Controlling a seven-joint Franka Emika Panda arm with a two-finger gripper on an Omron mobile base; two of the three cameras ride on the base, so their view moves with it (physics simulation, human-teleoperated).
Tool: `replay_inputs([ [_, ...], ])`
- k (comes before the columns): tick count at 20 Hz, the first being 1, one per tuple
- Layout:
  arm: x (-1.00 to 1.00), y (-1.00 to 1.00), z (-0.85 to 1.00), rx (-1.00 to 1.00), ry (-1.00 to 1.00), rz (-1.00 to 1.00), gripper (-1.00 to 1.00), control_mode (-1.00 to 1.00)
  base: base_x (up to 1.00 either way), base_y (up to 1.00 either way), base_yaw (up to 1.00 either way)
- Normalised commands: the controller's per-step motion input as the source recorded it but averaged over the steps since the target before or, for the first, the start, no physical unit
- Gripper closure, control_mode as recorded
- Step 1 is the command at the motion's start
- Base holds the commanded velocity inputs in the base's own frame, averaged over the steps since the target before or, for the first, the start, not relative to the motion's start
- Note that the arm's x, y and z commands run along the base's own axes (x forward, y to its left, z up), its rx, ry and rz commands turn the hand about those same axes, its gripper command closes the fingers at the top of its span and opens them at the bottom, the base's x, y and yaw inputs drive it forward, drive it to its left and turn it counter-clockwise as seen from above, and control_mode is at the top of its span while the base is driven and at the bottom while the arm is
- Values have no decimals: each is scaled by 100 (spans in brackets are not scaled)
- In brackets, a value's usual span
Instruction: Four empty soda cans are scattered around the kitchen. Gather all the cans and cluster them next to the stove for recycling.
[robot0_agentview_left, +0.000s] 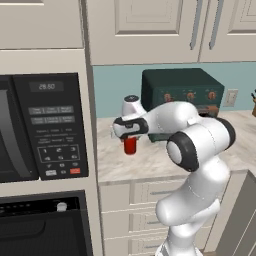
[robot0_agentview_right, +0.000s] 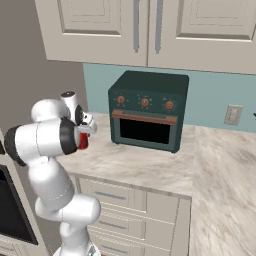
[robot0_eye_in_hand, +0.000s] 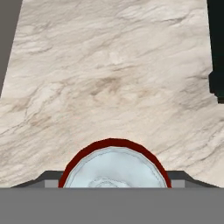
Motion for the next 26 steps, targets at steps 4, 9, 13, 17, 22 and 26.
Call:
replay_inputs([
  [4, -67, -43, 10, 3, 0, -7, 100, -100, 0, 0, 0],
  [9, -53, -34, 9, 0, -1, -6, 100, -100, 0, 0, 0],
  [13, -16, -32, 5, 0, -3, -4, 100, -100, 0, 0, 0],
  [17, 0, -4, 4, 0, -1, 0, 100, -100, 0, 0, 0],
  [22, 0, 0, 0, 0, 0, 0, 100, -100, 0, 0, 0],
  [26, -5, -1, 0, 0, 0, 0, 100, 100, -12, -4, -2],
])
